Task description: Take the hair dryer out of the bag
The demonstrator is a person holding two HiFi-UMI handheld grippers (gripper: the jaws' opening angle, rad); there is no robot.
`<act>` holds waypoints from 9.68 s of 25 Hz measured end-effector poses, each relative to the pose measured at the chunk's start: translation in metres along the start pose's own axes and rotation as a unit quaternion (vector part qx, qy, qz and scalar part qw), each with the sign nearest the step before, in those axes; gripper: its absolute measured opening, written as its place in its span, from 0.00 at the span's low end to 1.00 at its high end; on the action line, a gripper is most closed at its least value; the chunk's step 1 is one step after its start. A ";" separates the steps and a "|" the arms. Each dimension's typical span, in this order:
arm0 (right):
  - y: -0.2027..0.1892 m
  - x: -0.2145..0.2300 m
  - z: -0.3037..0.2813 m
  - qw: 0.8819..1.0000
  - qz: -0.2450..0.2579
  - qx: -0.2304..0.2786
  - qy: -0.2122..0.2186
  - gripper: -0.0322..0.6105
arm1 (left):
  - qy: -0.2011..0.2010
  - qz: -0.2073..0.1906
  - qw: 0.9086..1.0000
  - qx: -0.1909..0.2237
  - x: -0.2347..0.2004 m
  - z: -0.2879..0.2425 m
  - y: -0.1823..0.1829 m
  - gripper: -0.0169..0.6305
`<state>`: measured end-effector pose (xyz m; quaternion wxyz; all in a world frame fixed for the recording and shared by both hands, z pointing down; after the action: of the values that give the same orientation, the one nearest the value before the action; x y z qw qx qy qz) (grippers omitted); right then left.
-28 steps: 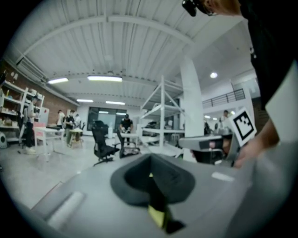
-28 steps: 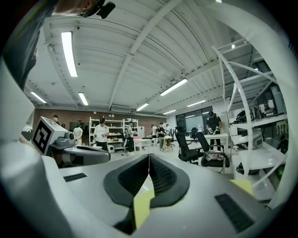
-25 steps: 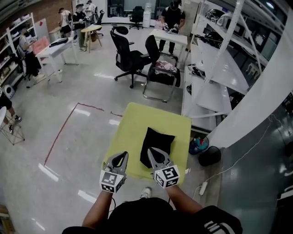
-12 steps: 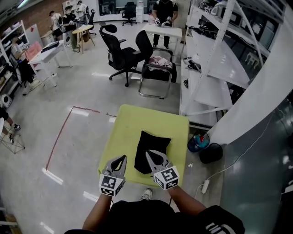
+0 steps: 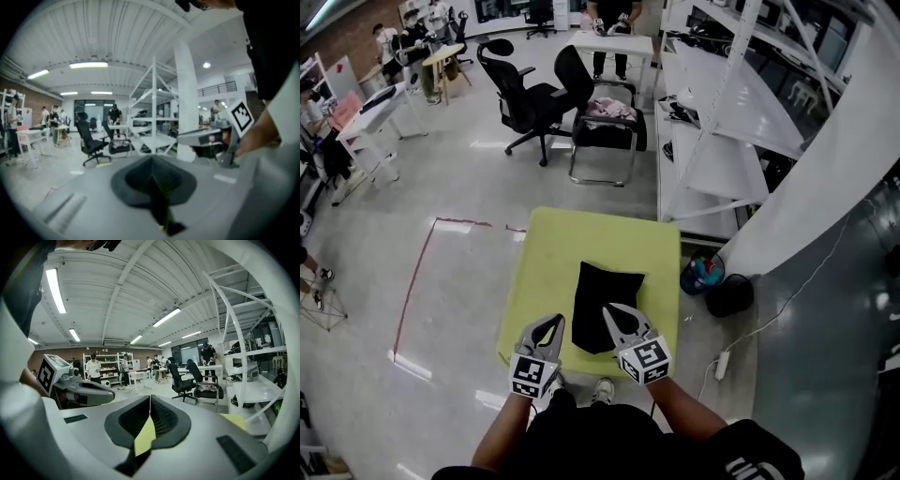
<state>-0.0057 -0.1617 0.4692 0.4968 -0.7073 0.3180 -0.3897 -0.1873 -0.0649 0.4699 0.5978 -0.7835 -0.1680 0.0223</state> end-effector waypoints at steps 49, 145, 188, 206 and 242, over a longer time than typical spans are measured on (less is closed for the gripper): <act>-0.133 0.014 0.026 0.981 -0.106 -0.114 -0.112 0.06 | -0.256 -0.505 0.795 -0.217 0.106 -0.080 -0.181 0.41; -0.209 0.075 -0.119 0.854 -0.220 -0.300 -0.364 0.44 | -0.369 0.030 0.916 -0.153 -0.030 -0.197 -0.086 0.05; -0.184 0.048 -0.013 0.931 -0.213 -0.296 -0.023 0.34 | -0.226 -0.048 0.956 -0.179 -0.039 -0.178 -0.085 0.05; -0.172 0.042 0.015 0.914 -0.360 -0.148 0.116 0.34 | -0.211 -0.053 0.955 -0.200 -0.038 -0.171 -0.093 0.05; -0.065 0.044 0.047 0.945 -0.318 0.069 0.028 0.34 | -0.224 0.028 0.966 -0.124 0.013 -0.081 -0.082 0.48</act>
<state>0.0613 -0.1574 0.5313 0.3859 -0.7243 0.0629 -0.5680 -0.1756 -0.1174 0.5724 0.4423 -0.8307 -0.2775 0.1930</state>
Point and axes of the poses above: the fingertips, and each gripper's own axes: z backward along the fingers, x to its right, y out of its top, the point moved 9 cm from there along z, backward along the fingers, and after that the axes turned 8 degrees about -z, right-handed, at the moved point
